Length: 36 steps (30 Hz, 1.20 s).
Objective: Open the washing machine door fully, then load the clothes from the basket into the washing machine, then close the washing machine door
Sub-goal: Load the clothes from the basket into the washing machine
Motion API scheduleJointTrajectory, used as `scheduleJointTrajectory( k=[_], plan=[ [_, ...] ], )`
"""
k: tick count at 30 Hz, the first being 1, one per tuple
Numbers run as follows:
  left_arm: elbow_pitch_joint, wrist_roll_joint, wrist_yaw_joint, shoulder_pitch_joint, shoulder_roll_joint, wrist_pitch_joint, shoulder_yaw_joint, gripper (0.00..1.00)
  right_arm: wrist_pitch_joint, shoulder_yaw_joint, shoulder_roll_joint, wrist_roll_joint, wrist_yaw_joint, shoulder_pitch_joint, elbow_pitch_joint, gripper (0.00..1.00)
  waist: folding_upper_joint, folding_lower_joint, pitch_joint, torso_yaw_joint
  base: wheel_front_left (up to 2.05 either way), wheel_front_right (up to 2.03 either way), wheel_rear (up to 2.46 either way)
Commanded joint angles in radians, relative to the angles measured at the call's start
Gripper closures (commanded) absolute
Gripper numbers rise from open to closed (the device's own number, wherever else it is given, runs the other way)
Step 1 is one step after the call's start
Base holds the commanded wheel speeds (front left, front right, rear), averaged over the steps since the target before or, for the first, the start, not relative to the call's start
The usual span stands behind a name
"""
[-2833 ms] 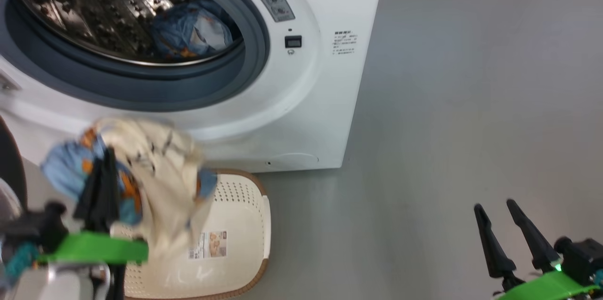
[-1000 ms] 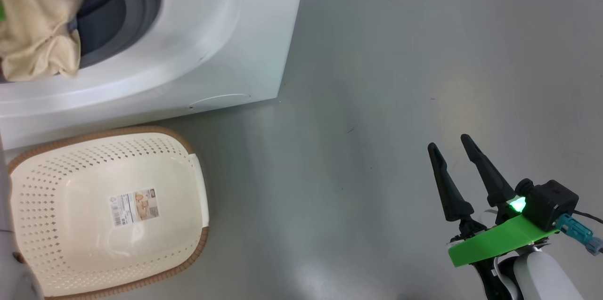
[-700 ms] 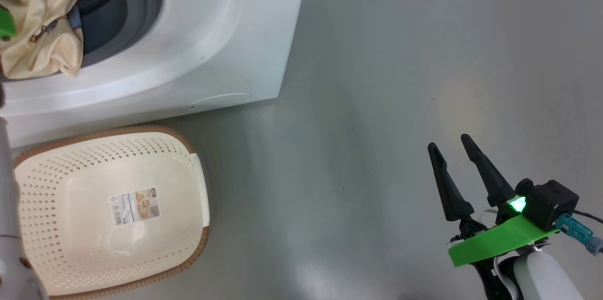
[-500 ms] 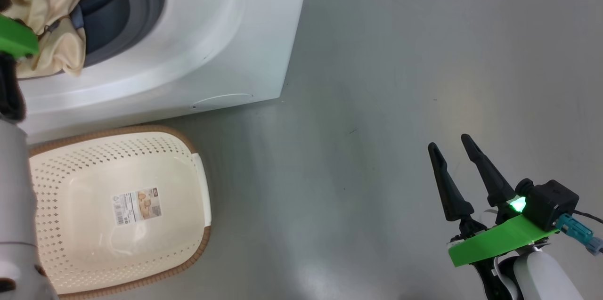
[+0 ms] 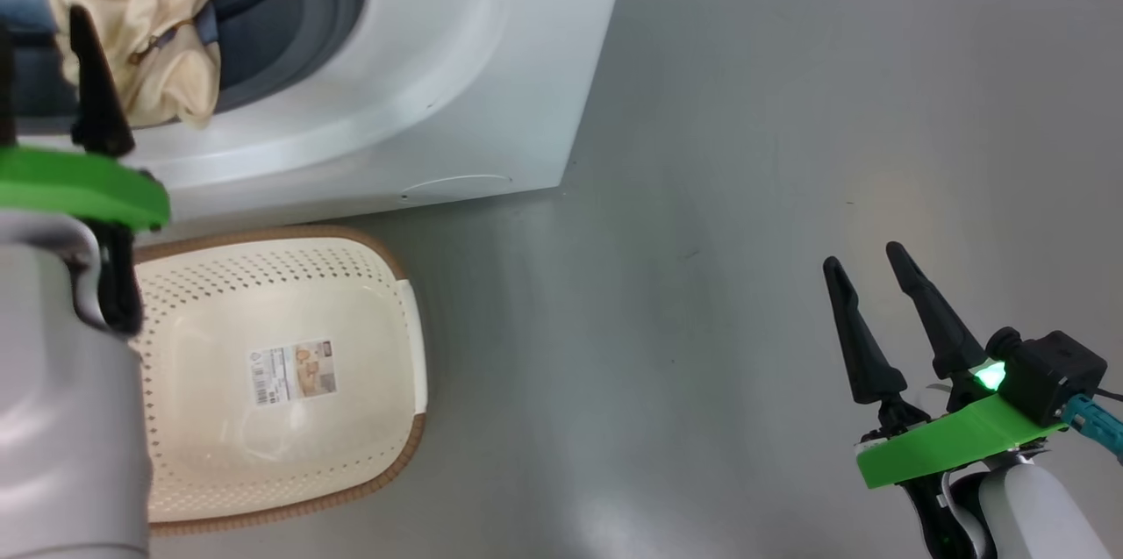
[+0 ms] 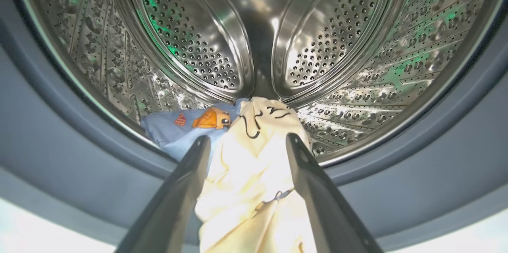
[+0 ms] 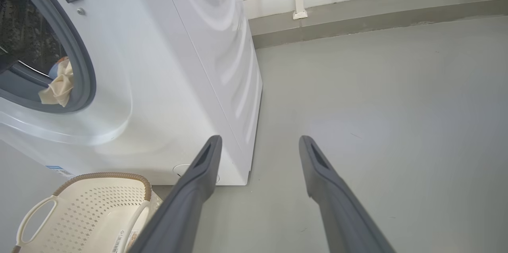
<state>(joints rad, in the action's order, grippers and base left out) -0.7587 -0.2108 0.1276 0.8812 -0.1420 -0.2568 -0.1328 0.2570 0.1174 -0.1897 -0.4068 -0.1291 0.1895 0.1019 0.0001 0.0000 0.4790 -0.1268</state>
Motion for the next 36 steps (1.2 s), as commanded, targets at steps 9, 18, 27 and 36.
scheduleJointTrajectory(
  k=[9, 18, 27, 36],
  plan=[
    [0.150, 0.023, 0.003, -0.213, 0.010, -0.005, -0.023, 0.00, 0.005, -0.006, -0.022, 0.010, -0.002, -0.024, -0.035, 0.00, -0.0001, 0.0000, -0.014, 0.055, 0.00, 0.00, 0.00],
    [0.332, 0.025, 0.003, -0.422, 0.029, -0.005, -0.034, 0.00, 0.005, -0.007, -0.032, 0.010, -0.002, -0.039, -0.034, 0.00, -0.0001, 0.0000, -0.033, 0.060, 0.00, 0.00, 0.00],
    [0.506, 0.024, 0.003, -0.604, 0.059, -0.005, -0.064, 0.00, 0.005, -0.008, -0.032, 0.007, -0.002, -0.049, -0.032, 0.00, -0.0001, 0.0000, -0.046, 0.054, 0.00, 0.00, 0.00],
    [0.518, 0.019, 0.003, -0.605, 0.071, -0.005, -0.045, 0.00, 0.005, -0.004, -0.032, 0.005, -0.002, -0.052, -0.026, 0.00, -0.0001, 0.0000, -0.053, 0.058, 0.00, 0.00, 0.00]
  ],
)
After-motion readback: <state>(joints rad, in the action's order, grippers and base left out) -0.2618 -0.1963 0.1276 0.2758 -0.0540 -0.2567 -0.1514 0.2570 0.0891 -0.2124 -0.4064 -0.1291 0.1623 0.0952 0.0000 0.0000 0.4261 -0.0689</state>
